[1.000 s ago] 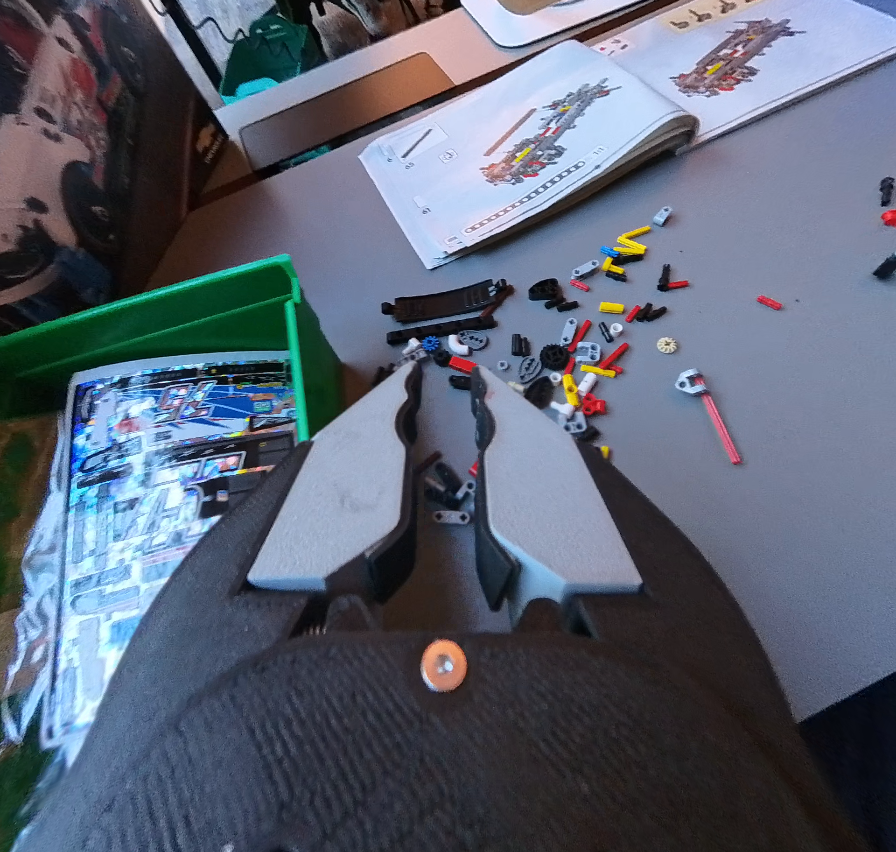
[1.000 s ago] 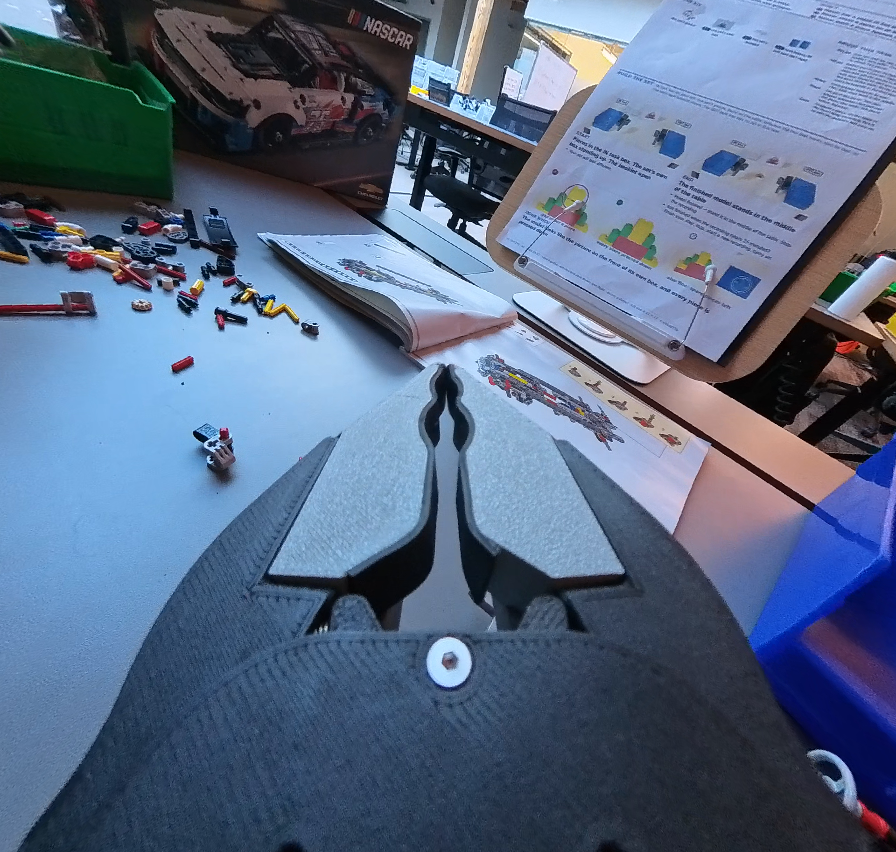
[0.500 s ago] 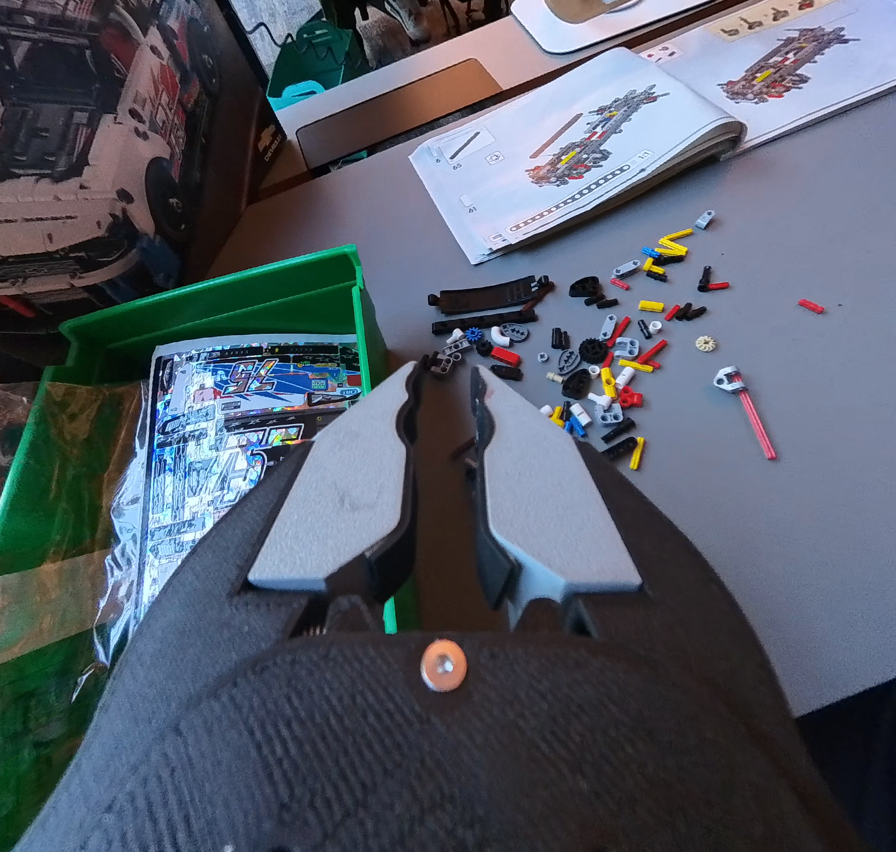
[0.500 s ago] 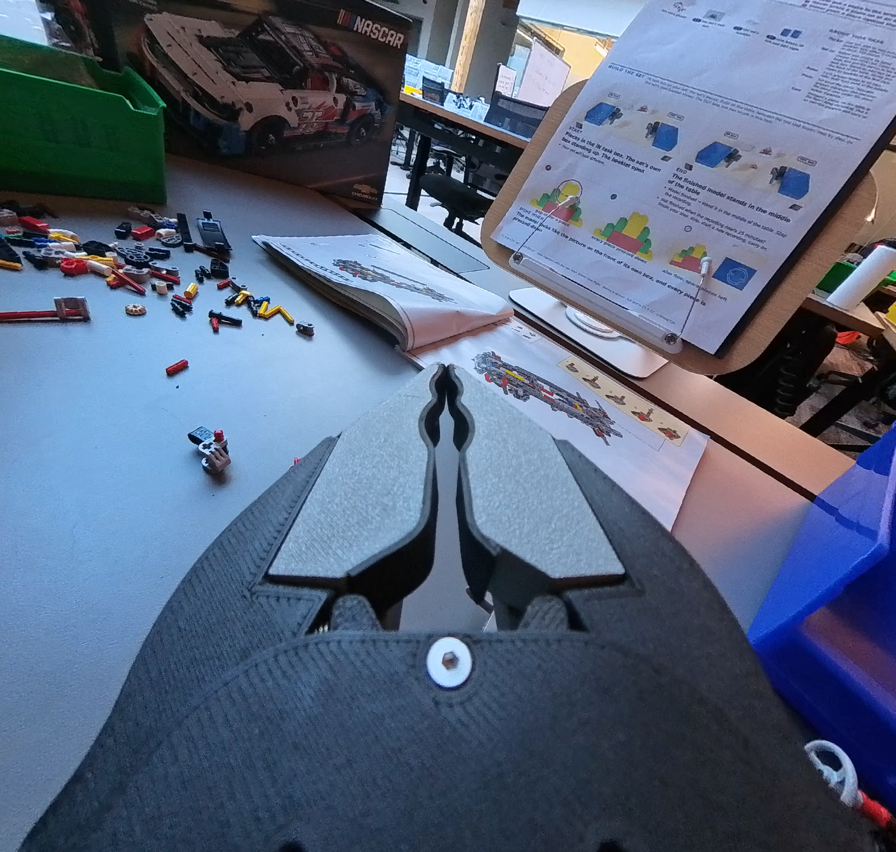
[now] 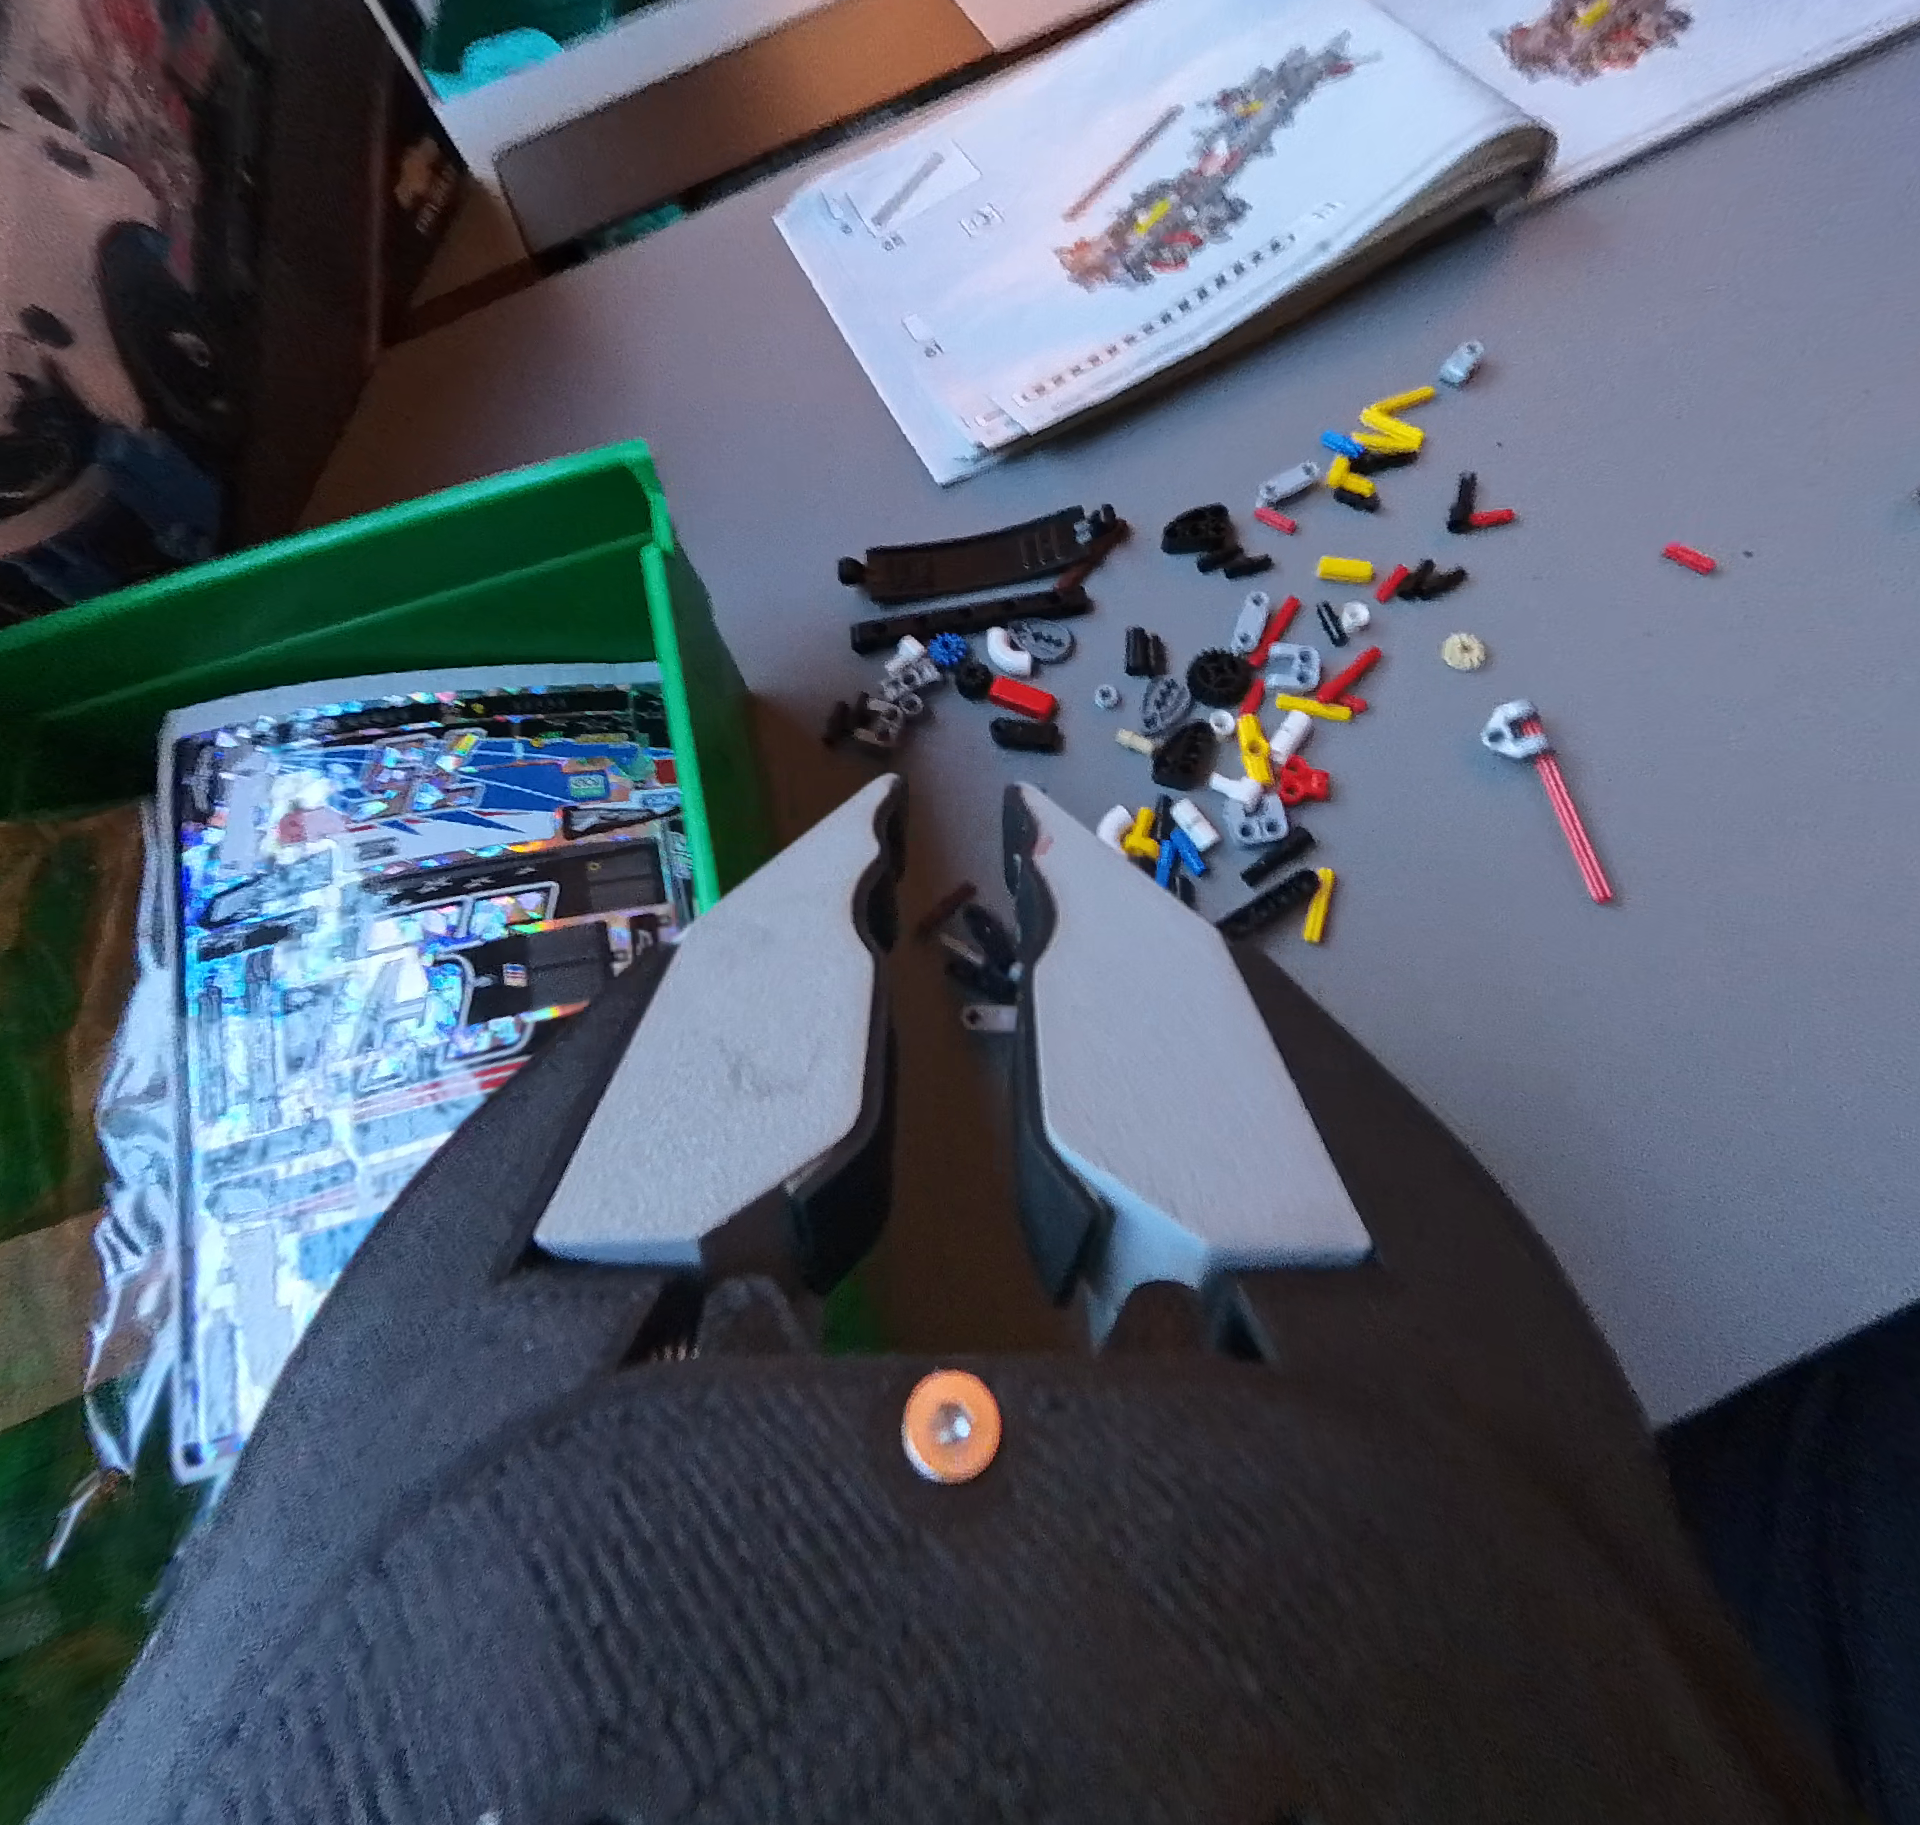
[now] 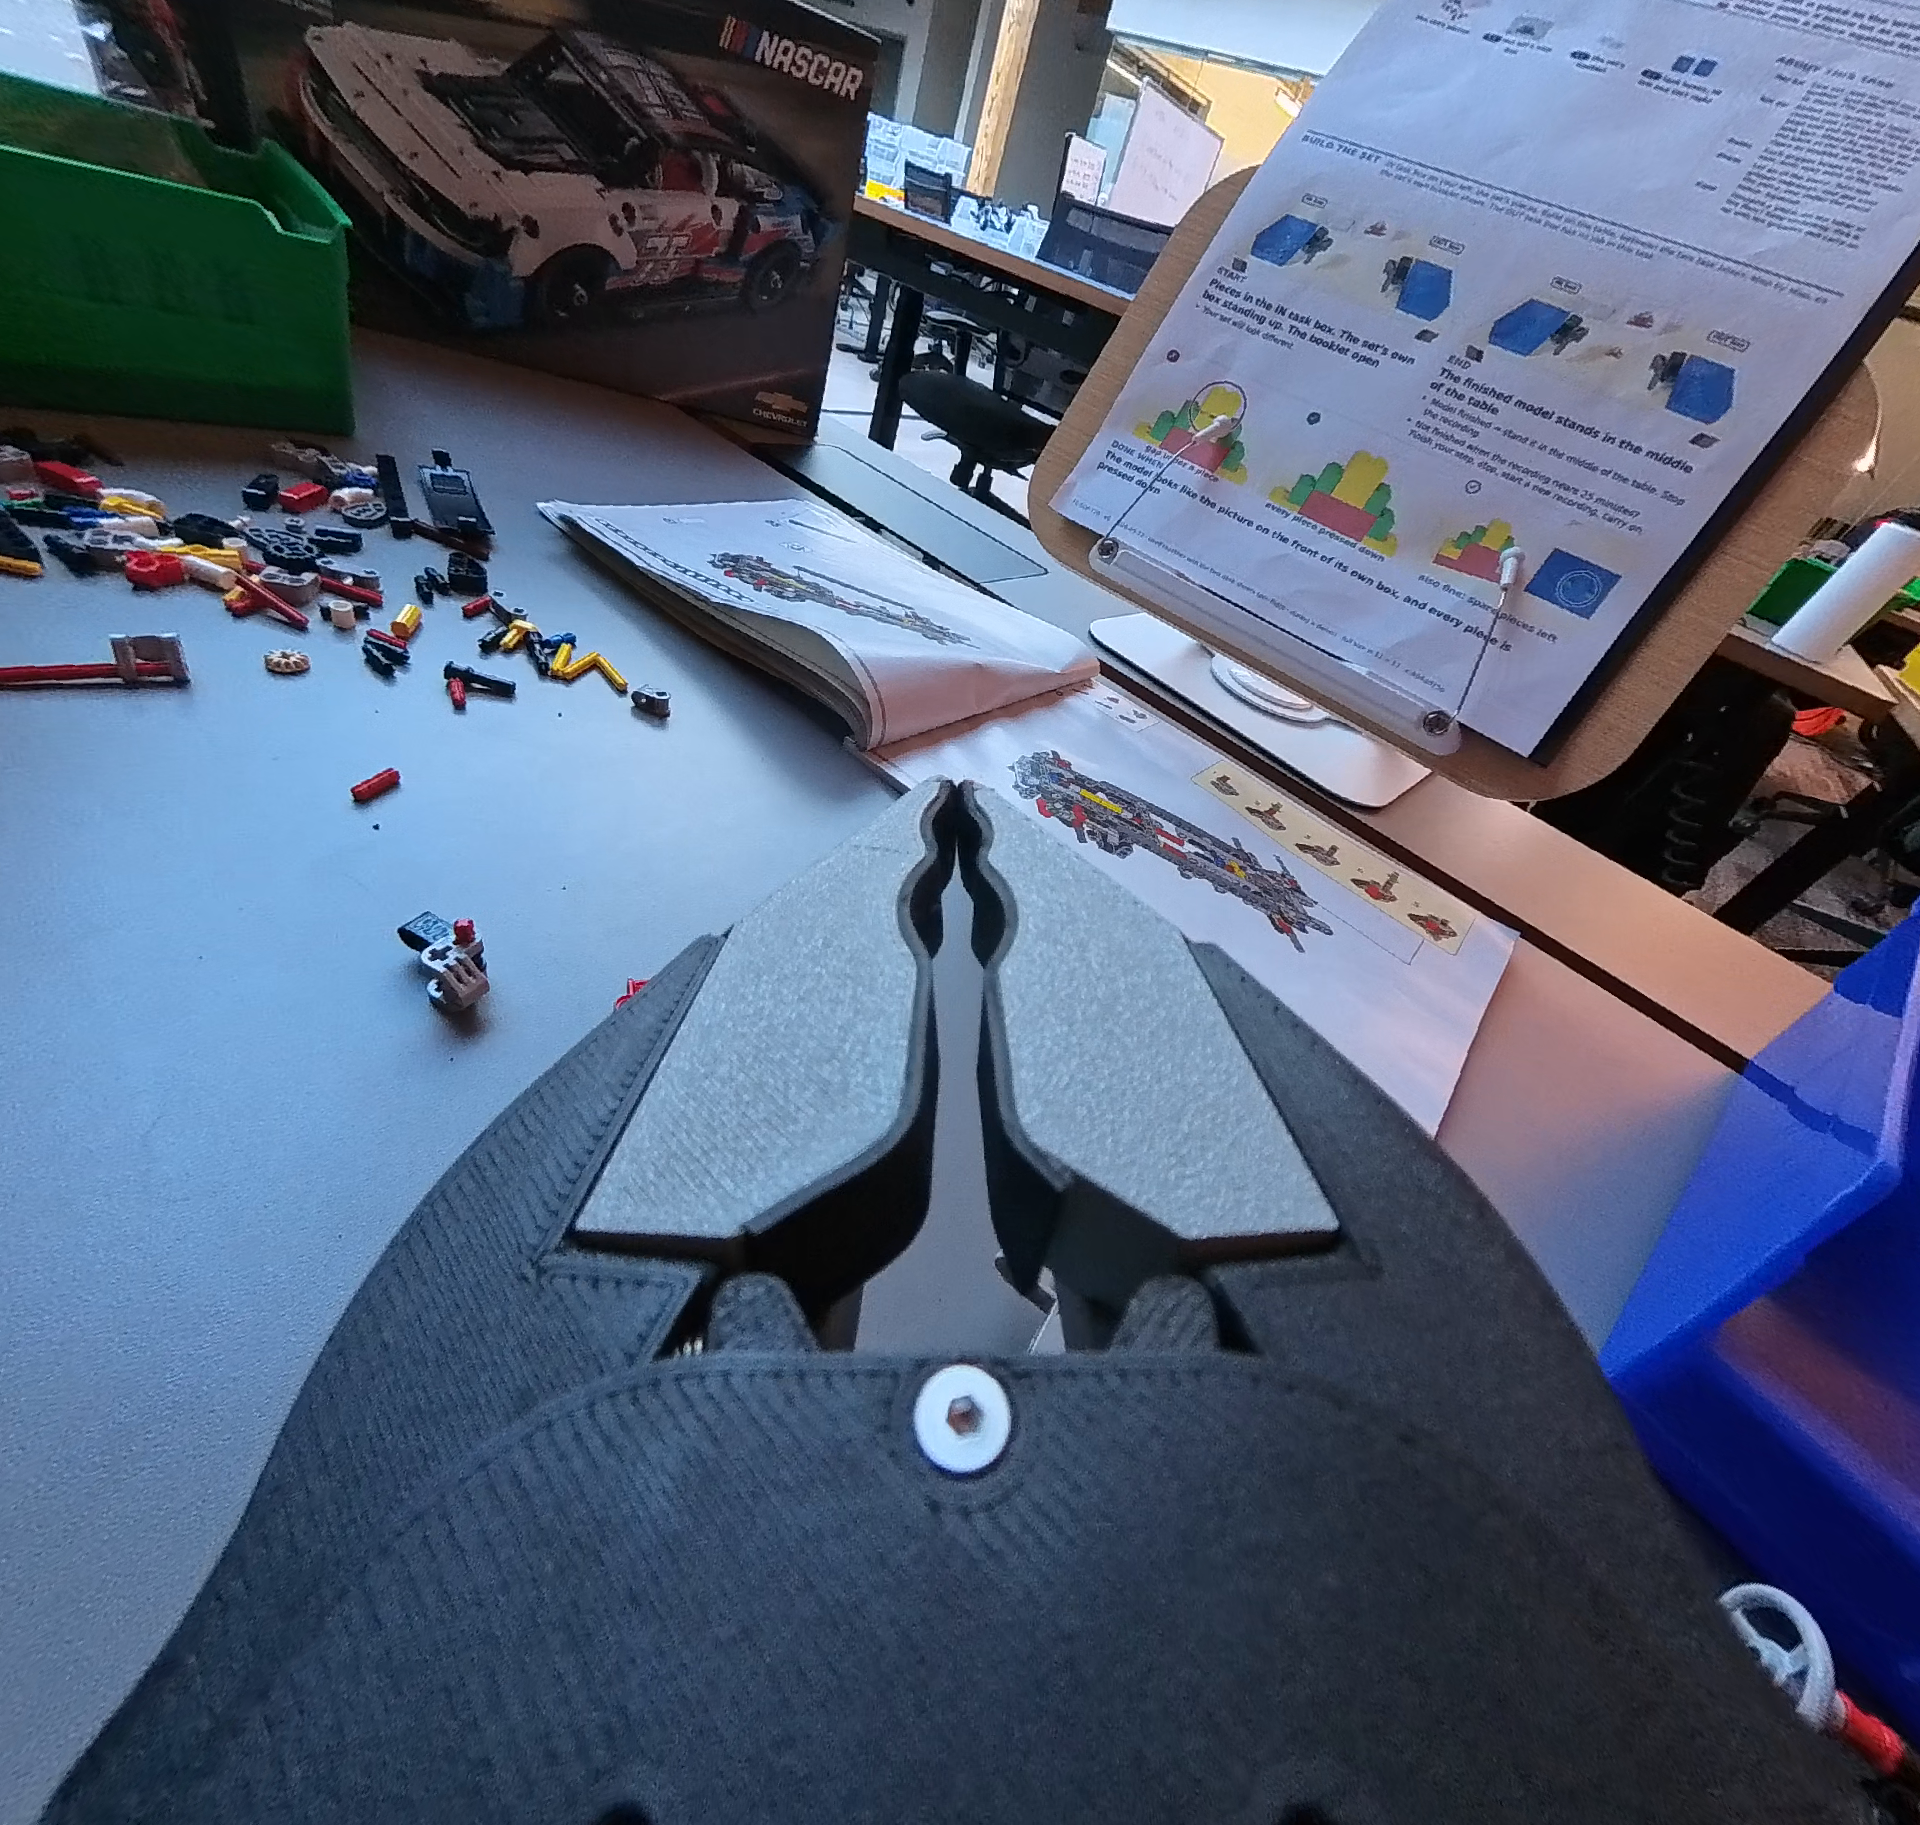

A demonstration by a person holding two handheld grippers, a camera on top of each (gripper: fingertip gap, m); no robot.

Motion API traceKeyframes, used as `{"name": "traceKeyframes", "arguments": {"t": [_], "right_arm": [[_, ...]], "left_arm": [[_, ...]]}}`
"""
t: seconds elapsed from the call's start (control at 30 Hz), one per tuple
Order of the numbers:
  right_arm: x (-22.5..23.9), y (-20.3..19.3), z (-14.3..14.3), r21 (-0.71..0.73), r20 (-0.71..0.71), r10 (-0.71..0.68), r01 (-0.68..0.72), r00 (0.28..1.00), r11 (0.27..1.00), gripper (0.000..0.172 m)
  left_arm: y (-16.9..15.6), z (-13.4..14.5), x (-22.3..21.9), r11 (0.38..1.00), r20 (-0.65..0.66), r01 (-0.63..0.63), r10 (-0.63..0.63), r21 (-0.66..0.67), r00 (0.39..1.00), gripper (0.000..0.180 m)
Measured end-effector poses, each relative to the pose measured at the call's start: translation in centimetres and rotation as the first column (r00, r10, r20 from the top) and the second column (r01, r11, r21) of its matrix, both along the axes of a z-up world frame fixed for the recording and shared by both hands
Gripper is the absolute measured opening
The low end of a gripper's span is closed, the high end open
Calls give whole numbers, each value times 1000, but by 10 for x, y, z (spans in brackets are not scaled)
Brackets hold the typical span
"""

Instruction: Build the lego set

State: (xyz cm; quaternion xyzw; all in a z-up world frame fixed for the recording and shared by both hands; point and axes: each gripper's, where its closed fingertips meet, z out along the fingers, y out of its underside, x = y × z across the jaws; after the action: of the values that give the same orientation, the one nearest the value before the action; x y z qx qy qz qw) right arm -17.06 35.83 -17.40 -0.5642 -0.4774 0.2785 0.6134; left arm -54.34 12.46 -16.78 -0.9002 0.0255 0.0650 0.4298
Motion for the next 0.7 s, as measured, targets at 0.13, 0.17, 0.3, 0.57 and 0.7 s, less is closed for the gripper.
{"name": "traceKeyframes", "arguments": {"t": [0.13, 0.17, 0.3, 0.57, 0.7], "right_arm": [[0, 0, -1, -1, 3, 2, -2, 1000, 1000, 0], [0, 0, -1, -1, 2, 2, -2, 1000, 1000, 0], [-1, -1, 0, 0, 2, 3, -3, 1000, 1000, 0], [0, -2, 2, 3, -5, 6, -6, 1000, 1000, 0], [-1, -3, 2, 4, -3, 11, -11, 1000, 1000, 0]], "left_arm": [[-4, -24, 7, 991, -16, 35, -37, -127, 999, 12], [-5, -30, 11, 985, -11, 49, -52, -162, 999, 11], [-19, -67, 26, 924, 5, 106, -112, -368, 994, 12], [-36, -106, 36, 824, 37, 156, -162, -545, 986, 12], [-37, -109, 41, 815, 61, 184, -181, -550, 982, 13]]}}
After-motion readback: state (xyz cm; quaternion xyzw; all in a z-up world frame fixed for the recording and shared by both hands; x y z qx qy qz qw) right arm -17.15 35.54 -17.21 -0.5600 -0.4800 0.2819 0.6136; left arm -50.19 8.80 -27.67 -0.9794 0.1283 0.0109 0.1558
